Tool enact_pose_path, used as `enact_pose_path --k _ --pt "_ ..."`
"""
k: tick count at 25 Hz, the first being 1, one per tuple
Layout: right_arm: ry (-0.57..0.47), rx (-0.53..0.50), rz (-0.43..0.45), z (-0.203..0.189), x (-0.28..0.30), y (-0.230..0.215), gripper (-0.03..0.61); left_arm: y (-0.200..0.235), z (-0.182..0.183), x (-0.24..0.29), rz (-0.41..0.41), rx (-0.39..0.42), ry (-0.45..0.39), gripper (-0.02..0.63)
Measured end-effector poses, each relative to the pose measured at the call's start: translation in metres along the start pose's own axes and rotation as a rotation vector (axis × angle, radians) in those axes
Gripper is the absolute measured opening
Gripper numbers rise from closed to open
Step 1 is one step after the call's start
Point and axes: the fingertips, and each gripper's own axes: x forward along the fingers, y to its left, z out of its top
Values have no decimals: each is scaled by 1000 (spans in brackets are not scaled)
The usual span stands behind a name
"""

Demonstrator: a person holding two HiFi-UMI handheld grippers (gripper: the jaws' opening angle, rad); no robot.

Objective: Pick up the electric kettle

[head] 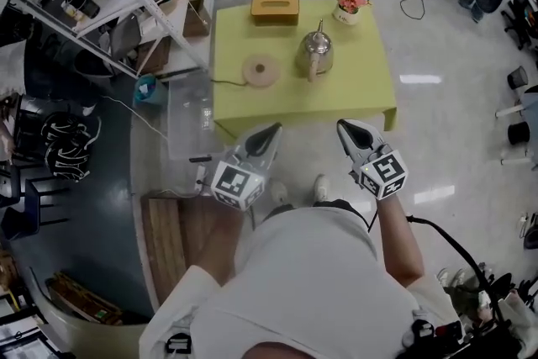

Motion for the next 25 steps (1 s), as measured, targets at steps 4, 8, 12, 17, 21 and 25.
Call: enact_pose_path --k 4,8,12,17,21,25 --pt "-29 -18 12 9 -1 -1 -2 -4 8 6 13 15 -18 5" --pt "-59 -4 -4 16 -5 -7 -2 -4 13 8 26 34 -23 5" --pt "-60 3 -6 17 -6 -11 -2 -3 15 10 30 35 -26 5" --pt "-60 -3 -4 19 -4 -14 -2 -2 15 17 24 35 -23 3" --pt "-57 -2 1 20 -2 -15 -2 -2 14 23 17 39 -16 3" --pt "-54 -4 9 20 -4 -14 -2 -4 17 25 14 40 -20 3"
